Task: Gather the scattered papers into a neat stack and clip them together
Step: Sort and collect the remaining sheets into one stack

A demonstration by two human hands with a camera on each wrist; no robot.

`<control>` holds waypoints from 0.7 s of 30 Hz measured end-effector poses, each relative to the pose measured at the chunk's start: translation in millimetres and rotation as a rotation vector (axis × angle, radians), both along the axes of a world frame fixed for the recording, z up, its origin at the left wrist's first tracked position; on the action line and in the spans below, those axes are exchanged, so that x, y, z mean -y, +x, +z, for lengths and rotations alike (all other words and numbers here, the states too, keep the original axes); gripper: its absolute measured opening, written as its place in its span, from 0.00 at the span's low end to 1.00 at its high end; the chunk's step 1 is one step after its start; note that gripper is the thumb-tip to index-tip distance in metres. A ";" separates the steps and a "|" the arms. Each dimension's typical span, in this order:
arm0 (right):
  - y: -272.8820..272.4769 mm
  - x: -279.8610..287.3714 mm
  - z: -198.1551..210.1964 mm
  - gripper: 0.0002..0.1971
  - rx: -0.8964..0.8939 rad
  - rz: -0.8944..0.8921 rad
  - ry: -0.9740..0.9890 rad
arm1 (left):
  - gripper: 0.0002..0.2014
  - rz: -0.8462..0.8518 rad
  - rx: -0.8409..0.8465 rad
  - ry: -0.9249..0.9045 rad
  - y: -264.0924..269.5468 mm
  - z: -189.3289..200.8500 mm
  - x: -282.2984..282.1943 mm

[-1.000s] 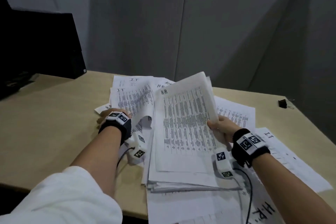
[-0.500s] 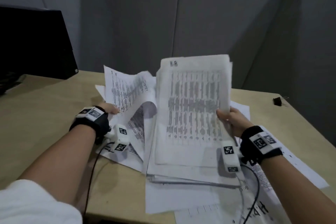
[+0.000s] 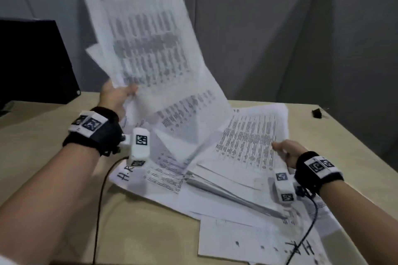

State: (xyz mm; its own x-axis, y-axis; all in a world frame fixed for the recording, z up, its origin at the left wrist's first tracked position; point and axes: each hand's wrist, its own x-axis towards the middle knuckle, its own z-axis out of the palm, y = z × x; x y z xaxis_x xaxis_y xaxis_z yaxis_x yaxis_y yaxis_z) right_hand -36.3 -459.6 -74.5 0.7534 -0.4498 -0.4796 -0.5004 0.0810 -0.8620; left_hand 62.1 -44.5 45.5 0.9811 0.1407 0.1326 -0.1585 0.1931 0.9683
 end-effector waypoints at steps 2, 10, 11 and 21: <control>-3.1 0.1 -6.5 0.06 0.006 0.022 0.021 | 0.16 -0.110 -0.015 0.068 1.4 -8.3 27.2; -21.0 -22.4 16.0 0.30 0.205 0.149 0.295 | 0.35 -0.372 -0.232 0.742 -16.8 -74.4 137.6; -18.3 -21.9 14.4 0.36 0.189 0.142 0.266 | 0.36 -0.434 -0.250 0.808 -21.1 -79.5 146.5; -27.4 -36.5 17.6 0.28 0.351 0.146 0.045 | 0.48 -0.644 -0.351 0.867 -0.9 -97.4 135.6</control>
State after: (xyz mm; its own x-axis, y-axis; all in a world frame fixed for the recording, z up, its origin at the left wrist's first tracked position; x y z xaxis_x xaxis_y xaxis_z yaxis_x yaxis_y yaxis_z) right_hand -63.7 -423.0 -56.9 0.9298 -0.3105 -0.1976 -0.1843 0.0720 -0.9802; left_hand 61.2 -180.1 -51.9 0.8398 -0.4091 -0.3568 0.0341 -0.6163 0.7868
